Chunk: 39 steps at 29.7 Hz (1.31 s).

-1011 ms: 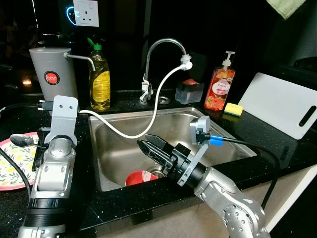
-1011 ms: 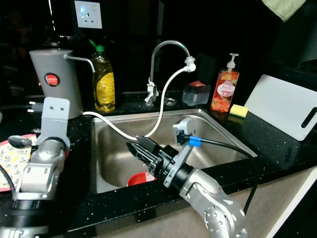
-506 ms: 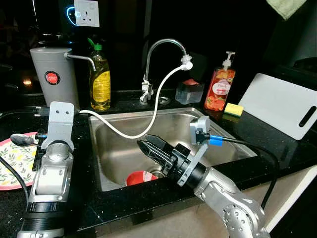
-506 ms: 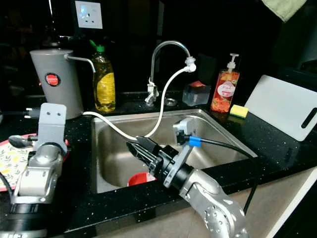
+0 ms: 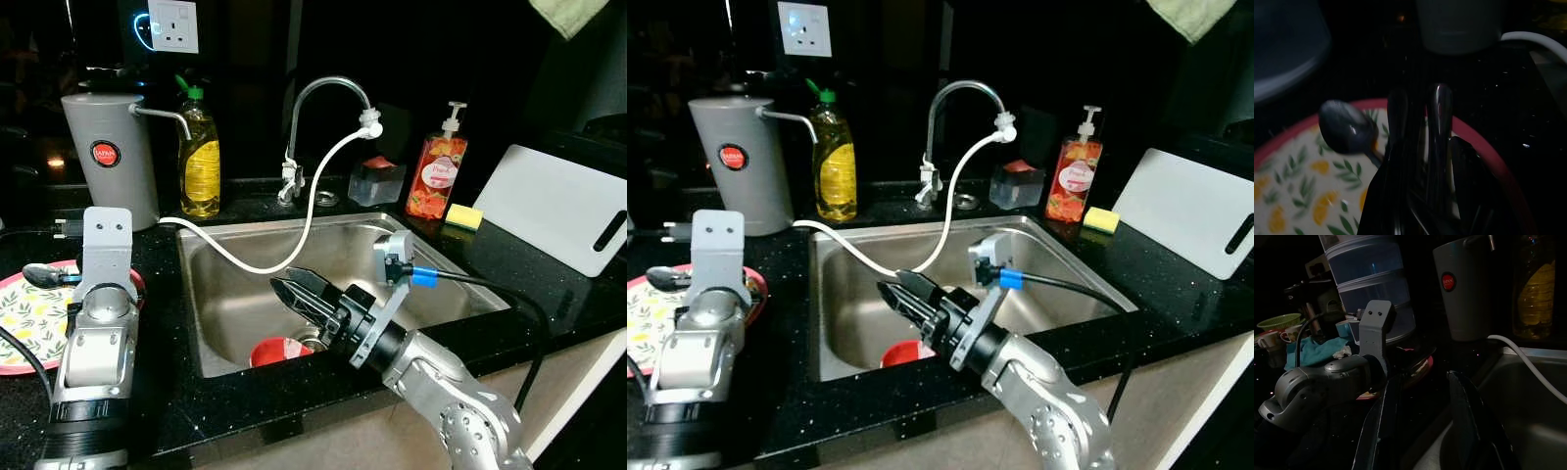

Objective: Kitchen organization

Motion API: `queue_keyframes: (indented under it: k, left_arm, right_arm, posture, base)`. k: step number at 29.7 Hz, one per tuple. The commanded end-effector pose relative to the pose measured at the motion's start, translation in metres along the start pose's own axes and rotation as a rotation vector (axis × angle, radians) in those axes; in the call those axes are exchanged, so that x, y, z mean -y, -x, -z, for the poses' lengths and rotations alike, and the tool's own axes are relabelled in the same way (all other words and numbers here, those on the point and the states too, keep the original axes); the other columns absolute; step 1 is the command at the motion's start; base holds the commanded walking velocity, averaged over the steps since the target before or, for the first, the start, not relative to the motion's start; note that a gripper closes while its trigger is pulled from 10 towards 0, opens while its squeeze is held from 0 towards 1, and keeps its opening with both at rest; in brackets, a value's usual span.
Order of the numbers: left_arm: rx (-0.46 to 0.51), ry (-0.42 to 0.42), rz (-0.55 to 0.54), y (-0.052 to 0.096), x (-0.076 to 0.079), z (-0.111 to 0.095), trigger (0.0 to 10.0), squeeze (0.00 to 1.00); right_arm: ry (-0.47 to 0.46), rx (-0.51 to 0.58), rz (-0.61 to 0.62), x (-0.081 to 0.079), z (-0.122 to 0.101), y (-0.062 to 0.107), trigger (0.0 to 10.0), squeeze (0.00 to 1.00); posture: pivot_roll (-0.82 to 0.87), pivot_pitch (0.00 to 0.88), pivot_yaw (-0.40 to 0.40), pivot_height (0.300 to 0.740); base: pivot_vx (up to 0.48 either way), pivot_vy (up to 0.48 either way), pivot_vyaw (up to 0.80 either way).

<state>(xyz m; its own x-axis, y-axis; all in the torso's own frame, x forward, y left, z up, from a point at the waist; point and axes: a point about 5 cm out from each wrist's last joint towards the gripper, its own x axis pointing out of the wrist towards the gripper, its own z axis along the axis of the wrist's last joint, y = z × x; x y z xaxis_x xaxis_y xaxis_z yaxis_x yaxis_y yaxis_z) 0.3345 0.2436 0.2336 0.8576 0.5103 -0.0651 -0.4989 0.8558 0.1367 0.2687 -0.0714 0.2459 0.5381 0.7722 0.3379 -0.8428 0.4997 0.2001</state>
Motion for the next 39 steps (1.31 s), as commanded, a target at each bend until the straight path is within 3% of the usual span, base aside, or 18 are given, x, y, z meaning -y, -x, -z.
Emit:
queue_keyframes:
  k: [1, 7, 11, 19, 39]
  left_arm:
    - [-0.023, 0.088, 0.005, -0.001, 0.002, -0.004, 10.0, 0.00]
    - [-0.073, 0.211, -0.022, -0.007, -0.005, -0.005, 10.0, 0.00]
    - [-0.085, 0.237, -0.049, -0.010, -0.011, -0.005, 10.0, 0.00]
    - [-0.024, 0.167, -0.087, -0.009, -0.017, -0.012, 10.0, 0.00]
    - [0.004, 0.123, -0.087, -0.010, -0.012, -0.018, 10.0, 0.00]
  right_arm:
    - [0.008, 0.007, -0.009, 0.000, -0.001, -0.002, 10.0, 0.00]
    - [0.007, 0.009, -0.010, 0.000, -0.001, -0.002, 10.0, 0.00]
    - [0.008, 0.009, -0.012, -0.001, -0.001, -0.002, 10.0, 0.00]
    - [0.008, 0.009, -0.013, 0.000, -0.001, -0.003, 10.0, 0.00]
    - [0.015, 0.012, -0.009, 0.001, 0.000, -0.002, 10.0, 0.00]
  posture:
    - [-0.05, 0.000, -0.083, 0.740]
    - [-0.05, 0.000, -0.084, 0.740]
    - [-0.05, 0.000, -0.084, 0.740]
    - [-0.04, 0.000, -0.085, 0.740]
    - [-0.05, 0.000, -0.068, 0.740]
  base:
    - [0.000, 0.000, 0.00]
    - [0.000, 0.000, 0.00]
    - [0.000, 0.000, 0.00]
    - [0.000, 0.000, 0.00]
    - [0.000, 0.000, 0.00]
